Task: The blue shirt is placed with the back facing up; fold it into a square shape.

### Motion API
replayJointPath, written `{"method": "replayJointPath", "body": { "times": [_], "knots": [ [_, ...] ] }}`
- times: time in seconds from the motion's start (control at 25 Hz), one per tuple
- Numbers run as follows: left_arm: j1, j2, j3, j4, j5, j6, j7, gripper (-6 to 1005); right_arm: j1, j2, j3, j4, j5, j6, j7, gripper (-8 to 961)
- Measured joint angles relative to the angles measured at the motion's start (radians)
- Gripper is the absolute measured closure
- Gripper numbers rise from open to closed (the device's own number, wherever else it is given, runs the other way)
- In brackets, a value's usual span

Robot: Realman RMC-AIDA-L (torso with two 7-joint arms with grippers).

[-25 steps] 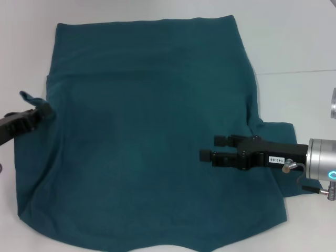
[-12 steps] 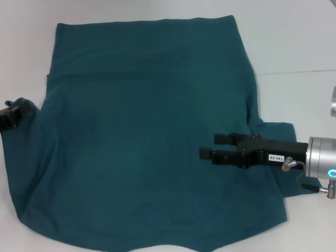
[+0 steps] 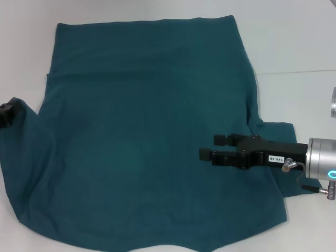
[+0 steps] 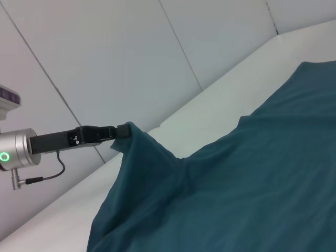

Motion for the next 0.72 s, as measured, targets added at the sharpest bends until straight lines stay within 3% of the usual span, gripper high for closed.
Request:
{"method": "replayJointPath", "body": {
  "times": [0.72],
  "knots": [
    [0.003, 0.005, -0.001, 0.03, 0.024, -0.04, 0.014, 998, 0.002, 0.0, 0.0, 0.0, 0.0, 0.002, 0.0, 57]
  ]
}}
